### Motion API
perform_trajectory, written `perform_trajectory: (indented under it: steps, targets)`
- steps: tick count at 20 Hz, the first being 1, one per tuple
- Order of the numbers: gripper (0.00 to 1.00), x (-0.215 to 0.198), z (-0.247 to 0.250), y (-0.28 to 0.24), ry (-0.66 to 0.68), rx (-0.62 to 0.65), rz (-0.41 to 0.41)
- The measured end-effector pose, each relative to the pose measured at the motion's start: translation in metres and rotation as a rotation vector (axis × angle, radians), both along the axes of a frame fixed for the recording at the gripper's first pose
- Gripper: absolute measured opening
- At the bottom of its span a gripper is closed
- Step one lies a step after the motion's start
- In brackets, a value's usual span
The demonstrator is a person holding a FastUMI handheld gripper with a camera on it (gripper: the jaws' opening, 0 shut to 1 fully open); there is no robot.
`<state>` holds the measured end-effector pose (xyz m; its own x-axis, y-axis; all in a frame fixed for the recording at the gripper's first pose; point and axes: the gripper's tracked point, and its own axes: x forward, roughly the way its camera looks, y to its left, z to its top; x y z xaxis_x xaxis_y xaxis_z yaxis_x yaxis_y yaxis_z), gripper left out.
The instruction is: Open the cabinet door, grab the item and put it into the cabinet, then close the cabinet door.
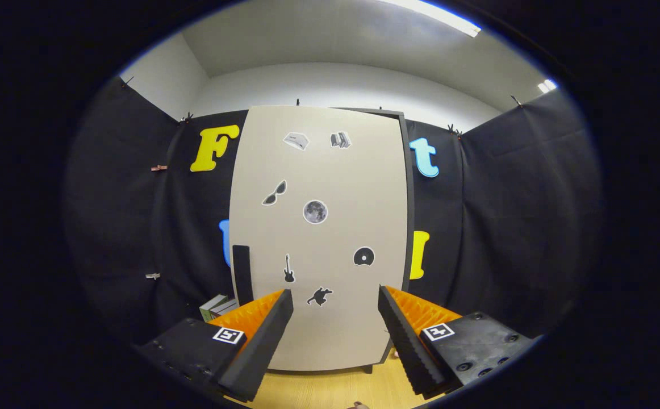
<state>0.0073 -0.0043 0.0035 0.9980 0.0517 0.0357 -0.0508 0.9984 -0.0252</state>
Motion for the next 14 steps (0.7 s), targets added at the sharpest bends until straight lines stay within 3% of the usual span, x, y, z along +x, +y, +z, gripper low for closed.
perform_trajectory:
  steps: [14]
  targets:
    - [0.98,-0.002,0.01,-0.002,-0.024,-0.019,0.011]
